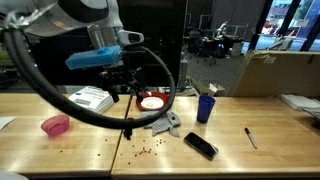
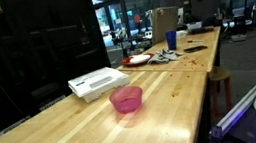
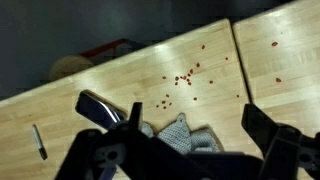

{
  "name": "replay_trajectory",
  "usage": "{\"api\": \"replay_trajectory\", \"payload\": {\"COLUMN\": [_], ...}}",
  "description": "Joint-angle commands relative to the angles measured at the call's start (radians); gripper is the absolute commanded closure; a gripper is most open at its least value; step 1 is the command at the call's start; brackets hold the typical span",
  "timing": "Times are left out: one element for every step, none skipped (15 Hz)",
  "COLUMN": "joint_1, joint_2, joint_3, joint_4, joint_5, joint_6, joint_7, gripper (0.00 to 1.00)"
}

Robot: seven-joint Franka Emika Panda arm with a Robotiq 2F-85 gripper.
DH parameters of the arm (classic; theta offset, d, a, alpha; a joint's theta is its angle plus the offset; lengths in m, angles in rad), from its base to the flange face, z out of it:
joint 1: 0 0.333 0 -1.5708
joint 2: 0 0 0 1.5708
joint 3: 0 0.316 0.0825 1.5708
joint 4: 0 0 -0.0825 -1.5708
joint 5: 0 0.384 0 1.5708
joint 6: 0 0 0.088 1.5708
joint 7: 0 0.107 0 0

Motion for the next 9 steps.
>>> {"api": "replay_trajectory", "payload": {"joint_1": [0.022, 0.022, 0.022, 0.022, 0.022, 0.022, 0.022, 0.027, 0.030], "joint_2": [0.002, 0.002, 0.001, 0.001, 0.001, 0.001, 0.001, -0.013, -0.015], "joint_3": [-0.014, -0.014, -0.014, -0.014, -0.014, -0.014, -0.014, -0.006, -0.001], "joint_4": [0.004, 0.004, 0.004, 0.004, 0.004, 0.004, 0.004, -0.011, -0.016], "joint_5": [-0.010, -0.010, -0.010, -0.010, -0.010, -0.010, -0.010, -0.027, -0.034], "joint_6": [-0.004, -0.004, -0.004, -0.004, -0.004, -0.004, -0.004, 0.016, 0.016], "joint_7": [0.012, 0.012, 0.012, 0.012, 0.012, 0.012, 0.012, 0.004, 0.002], "gripper": [0.00, 0.00, 0.00, 0.00, 0.00, 0.00, 0.00, 0.00, 0.00]}}
